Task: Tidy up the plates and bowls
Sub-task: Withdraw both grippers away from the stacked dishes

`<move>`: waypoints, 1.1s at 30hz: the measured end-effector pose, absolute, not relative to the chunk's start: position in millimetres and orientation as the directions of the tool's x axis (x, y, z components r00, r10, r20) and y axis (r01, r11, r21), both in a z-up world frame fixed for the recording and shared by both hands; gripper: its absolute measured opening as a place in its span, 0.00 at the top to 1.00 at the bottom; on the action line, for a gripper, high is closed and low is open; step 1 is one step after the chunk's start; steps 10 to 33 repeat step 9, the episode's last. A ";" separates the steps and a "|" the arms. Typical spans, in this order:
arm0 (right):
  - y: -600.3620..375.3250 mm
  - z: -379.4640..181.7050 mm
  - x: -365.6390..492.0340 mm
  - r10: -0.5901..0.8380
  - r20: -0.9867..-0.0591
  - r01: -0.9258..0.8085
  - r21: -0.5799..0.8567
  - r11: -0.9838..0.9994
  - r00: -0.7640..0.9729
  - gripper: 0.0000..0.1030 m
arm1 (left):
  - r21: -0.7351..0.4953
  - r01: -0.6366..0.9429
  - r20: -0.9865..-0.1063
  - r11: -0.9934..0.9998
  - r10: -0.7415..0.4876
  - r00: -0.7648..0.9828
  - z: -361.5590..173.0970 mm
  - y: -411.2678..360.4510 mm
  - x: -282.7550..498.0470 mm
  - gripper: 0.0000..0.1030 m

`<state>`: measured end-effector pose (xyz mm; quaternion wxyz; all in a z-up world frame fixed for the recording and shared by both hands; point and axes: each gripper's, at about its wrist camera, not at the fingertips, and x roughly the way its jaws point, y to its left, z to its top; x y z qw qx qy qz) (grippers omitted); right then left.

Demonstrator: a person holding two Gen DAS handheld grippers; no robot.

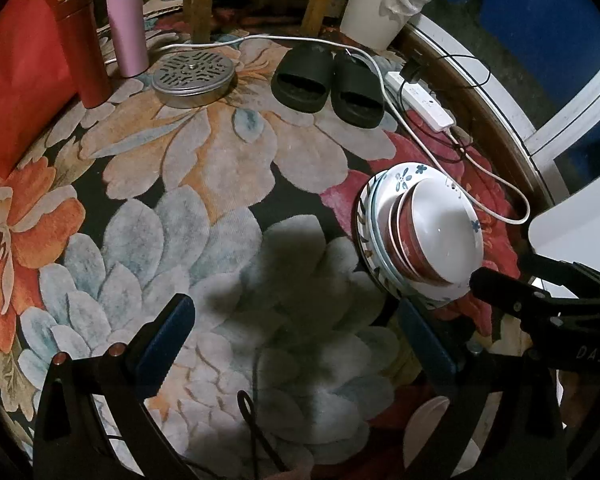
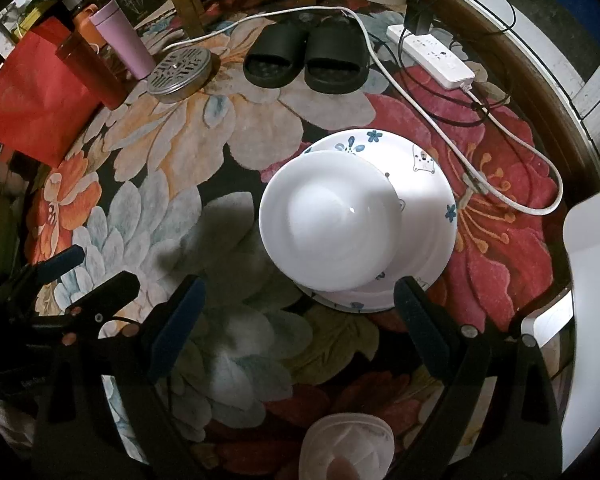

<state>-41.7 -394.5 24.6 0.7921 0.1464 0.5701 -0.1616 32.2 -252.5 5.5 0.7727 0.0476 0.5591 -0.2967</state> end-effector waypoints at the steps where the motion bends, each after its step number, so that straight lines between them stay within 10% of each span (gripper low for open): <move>1: -394.4 24.5 -41.4 -0.089 -0.950 0.422 0.048 0.905 0.298 0.07 | -0.259 0.514 -0.891 0.818 -0.408 0.200 5.8 -252.3 32.1 0.02; 33: -393.0 22.2 -41.2 -0.086 -0.952 0.419 0.047 0.907 0.294 0.07 | -0.257 0.508 -0.888 0.822 -0.408 0.210 7.1 -251.9 32.9 0.01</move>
